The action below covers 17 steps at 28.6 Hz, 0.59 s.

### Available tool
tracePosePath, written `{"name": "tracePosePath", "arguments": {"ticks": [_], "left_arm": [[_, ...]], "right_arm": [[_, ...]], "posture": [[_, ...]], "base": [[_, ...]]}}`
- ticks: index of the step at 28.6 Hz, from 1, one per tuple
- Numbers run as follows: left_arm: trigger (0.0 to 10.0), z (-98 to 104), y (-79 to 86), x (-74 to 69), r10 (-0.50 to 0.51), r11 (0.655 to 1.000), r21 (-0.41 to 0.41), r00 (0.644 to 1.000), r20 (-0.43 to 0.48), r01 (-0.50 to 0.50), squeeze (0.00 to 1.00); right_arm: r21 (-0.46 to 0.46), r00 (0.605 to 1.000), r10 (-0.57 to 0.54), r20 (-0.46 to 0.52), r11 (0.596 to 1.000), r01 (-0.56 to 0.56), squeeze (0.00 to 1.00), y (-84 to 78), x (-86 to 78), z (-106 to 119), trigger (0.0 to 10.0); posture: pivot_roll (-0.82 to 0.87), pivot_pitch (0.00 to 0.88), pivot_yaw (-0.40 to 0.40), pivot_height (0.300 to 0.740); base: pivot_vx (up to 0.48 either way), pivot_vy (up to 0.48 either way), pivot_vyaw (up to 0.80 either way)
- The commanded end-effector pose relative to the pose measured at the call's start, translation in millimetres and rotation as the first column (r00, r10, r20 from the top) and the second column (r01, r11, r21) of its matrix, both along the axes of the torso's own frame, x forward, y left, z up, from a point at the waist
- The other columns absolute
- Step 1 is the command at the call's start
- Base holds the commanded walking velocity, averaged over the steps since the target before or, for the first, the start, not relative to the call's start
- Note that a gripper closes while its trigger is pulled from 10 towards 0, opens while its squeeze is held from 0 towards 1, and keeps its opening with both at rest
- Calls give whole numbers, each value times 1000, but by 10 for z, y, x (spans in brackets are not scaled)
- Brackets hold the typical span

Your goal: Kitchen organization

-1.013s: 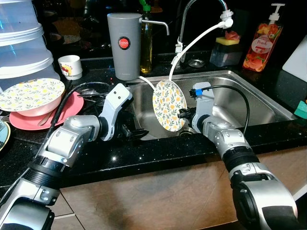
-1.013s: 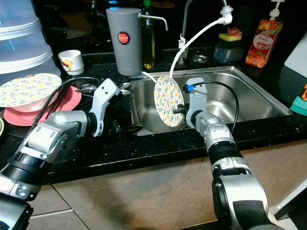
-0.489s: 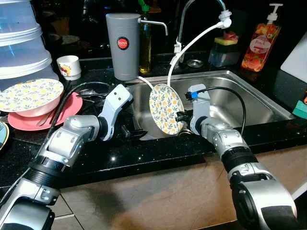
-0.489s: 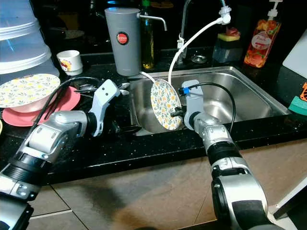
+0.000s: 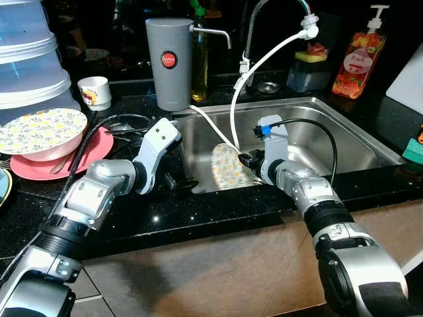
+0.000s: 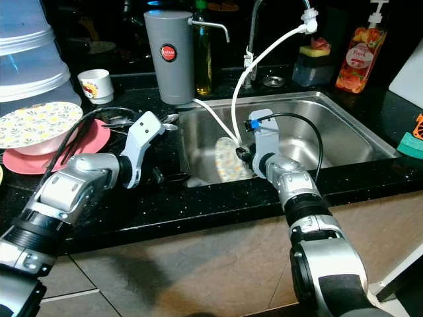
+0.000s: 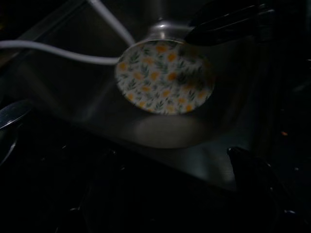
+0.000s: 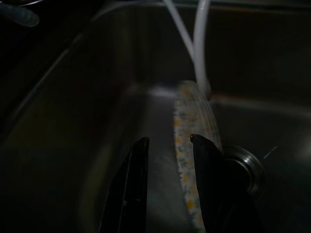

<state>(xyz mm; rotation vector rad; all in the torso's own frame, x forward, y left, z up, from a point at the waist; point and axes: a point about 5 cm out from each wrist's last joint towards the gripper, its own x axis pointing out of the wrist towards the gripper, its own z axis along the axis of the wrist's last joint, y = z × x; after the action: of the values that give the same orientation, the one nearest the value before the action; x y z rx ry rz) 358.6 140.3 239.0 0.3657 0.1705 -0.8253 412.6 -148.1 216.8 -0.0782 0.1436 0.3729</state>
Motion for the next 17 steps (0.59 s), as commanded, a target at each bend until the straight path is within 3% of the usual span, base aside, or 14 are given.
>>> {"name": "tracePosePath", "arguments": {"ticks": [1,3,7,10,13,17], "left_arm": [[10000,29,38,19,24,1000,-7,1000,-8,-24,0],[10000,47,51,23,44,999,-17,999,-16,-44,0],[10000,200,57,85,162,979,-131,986,37,-155,0],[10000,332,87,127,282,946,-208,948,146,-249,0],[10000,498,83,100,331,924,-285,906,266,-254,0],[10000,668,55,26,343,914,-338,873,347,-225,0]], "right_arm": [[3,1000,-3,25,1000,3,0,6,9,58,10000],[10,999,-5,33,1000,5,0,5,9,74,10000],[82,993,-28,117,996,18,0,25,12,236,10000],[230,963,-145,228,969,91,0,-58,20,463,10000],[389,915,-264,305,911,133,0,-186,-5,669,10000],[455,887,-306,347,881,126,0,-239,-53,766,10000]], "posture": [[-21,64,-7,740],[-22,62,-8,740],[-21,58,-18,740],[-24,54,-20,740],[-27,55,-18,740],[-24,53,-23,740]], "base": [[0,0,0],[0,0,0],[0,0,0],[0,0,0],[0,0,0],[0,0,0]]}}
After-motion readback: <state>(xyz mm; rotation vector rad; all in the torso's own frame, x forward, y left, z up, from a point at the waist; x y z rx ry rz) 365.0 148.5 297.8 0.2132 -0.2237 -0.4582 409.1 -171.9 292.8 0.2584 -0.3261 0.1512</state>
